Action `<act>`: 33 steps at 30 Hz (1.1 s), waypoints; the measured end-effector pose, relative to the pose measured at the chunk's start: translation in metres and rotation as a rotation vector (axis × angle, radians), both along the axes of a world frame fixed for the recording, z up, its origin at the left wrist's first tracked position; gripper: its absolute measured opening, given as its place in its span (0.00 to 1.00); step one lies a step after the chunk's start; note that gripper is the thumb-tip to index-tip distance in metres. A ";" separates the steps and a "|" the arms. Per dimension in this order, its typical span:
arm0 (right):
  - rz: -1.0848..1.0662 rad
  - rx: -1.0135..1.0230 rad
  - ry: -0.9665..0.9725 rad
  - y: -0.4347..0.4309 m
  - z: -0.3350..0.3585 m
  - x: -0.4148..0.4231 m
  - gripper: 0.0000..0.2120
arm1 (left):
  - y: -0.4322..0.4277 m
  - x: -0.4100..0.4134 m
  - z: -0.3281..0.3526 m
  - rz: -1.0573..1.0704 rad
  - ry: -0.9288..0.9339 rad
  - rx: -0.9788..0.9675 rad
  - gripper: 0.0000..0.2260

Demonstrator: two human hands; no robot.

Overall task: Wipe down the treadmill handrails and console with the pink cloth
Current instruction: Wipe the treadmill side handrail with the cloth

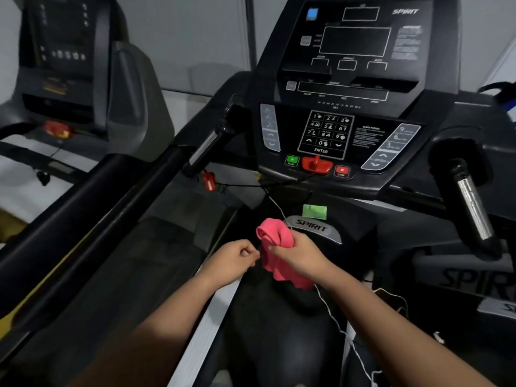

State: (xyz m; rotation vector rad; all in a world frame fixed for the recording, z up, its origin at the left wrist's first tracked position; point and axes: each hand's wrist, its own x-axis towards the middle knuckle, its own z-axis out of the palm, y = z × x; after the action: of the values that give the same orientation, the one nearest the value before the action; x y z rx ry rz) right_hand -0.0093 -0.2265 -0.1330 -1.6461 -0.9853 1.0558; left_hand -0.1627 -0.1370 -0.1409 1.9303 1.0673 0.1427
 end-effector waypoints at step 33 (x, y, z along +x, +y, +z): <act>0.002 0.086 -0.052 0.143 0.050 -0.226 0.06 | 0.152 -0.239 0.058 0.177 -0.319 0.048 0.07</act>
State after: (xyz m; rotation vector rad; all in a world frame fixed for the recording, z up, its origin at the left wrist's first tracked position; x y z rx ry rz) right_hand -0.2349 -0.0837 -0.0833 -1.6092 -1.0529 0.9632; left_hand -0.4022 0.0145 -0.0824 1.7779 1.0226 0.5598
